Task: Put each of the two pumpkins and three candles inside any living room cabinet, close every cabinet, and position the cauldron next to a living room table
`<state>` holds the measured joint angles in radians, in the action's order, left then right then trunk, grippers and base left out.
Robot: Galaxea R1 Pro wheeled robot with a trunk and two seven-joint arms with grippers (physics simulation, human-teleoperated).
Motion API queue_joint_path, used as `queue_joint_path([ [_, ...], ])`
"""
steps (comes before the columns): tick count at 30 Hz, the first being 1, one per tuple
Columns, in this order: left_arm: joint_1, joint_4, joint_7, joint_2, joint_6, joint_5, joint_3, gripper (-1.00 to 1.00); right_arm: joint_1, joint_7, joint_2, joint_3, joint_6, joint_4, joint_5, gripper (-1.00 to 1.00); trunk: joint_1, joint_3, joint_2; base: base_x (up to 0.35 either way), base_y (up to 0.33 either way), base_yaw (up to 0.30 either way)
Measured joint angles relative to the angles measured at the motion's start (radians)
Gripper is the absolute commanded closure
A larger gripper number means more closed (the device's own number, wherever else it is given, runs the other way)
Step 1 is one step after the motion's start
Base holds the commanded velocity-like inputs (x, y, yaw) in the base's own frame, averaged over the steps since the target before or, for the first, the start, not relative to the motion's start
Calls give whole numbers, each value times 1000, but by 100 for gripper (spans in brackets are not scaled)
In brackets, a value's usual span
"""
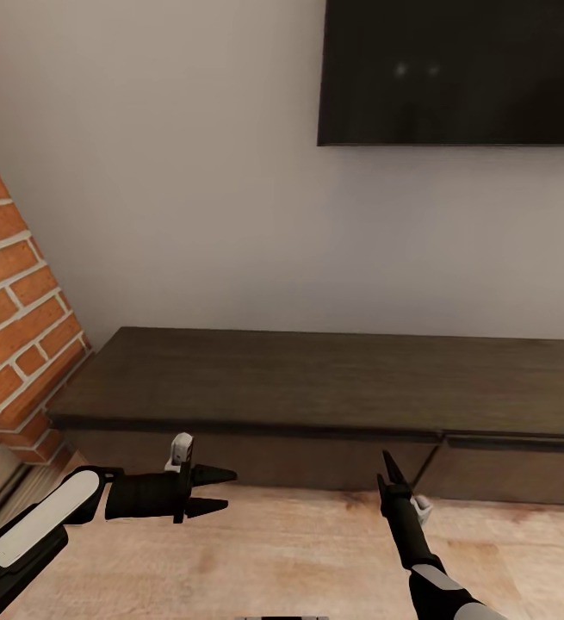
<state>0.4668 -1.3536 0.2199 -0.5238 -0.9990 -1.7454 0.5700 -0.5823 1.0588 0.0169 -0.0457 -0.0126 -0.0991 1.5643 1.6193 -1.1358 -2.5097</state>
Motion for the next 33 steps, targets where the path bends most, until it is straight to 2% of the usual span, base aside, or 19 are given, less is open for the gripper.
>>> queue_joint_path([
  [33, 0, -3, 0, 2, 0, 1, 0, -100, 0, 10, 0, -4, -1, -1, -2, -100, 0, 0, 0, 54, 0, 0],
])
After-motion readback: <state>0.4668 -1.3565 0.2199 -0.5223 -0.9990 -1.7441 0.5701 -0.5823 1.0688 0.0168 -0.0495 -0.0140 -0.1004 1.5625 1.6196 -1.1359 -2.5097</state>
